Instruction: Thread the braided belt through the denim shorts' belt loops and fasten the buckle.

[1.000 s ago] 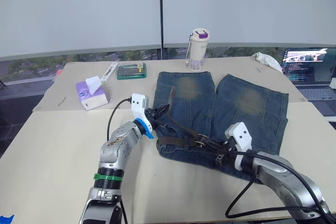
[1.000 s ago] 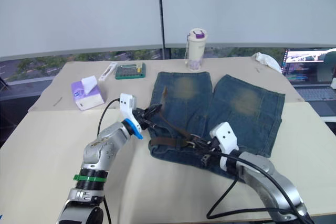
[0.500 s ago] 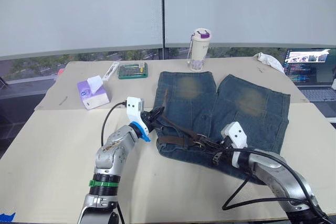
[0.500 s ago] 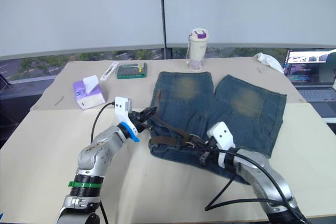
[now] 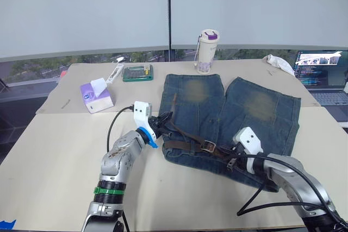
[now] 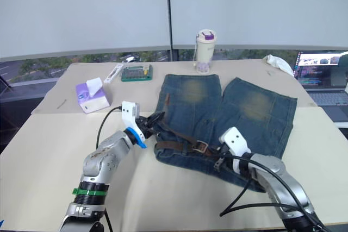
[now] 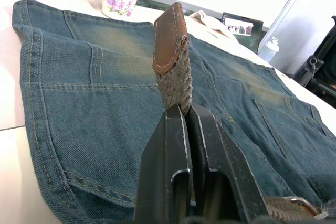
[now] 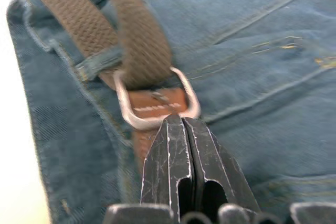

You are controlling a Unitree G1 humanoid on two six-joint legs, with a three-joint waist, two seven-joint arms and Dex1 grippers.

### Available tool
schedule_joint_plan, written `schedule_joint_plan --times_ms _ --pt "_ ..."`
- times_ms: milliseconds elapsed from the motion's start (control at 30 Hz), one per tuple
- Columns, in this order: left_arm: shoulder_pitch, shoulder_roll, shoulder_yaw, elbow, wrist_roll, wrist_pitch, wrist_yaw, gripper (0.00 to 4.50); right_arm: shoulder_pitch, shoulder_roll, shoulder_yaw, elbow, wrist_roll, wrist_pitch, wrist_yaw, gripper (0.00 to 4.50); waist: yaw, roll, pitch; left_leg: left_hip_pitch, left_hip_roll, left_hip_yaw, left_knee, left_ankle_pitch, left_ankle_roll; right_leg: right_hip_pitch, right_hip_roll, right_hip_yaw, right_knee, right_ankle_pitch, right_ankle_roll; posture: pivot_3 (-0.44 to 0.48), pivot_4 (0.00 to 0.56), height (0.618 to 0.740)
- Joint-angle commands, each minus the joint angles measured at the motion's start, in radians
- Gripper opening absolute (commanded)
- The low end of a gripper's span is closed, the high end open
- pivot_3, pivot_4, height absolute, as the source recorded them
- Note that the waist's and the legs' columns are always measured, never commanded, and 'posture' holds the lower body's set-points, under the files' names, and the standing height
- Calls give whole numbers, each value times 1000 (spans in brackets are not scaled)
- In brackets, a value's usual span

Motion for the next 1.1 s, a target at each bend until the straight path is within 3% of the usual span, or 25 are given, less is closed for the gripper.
schedule_joint_plan --times_ms 33,1100 --pt "-6 -8 -4 -26 3 -31 -6 0 -32 34 -23 -28 20 -3 -3 13 0 0 0 0 0 0 0 0 0 0 0 0 0 0 0 0 150 740" --pt "-14 -16 24 15 20 -112 30 0 -26 123 60 56 -70 -32 -2 13 1 5 -4 0 0 0 0 0 -1 0 0 0 0 0 0 0 150 740"
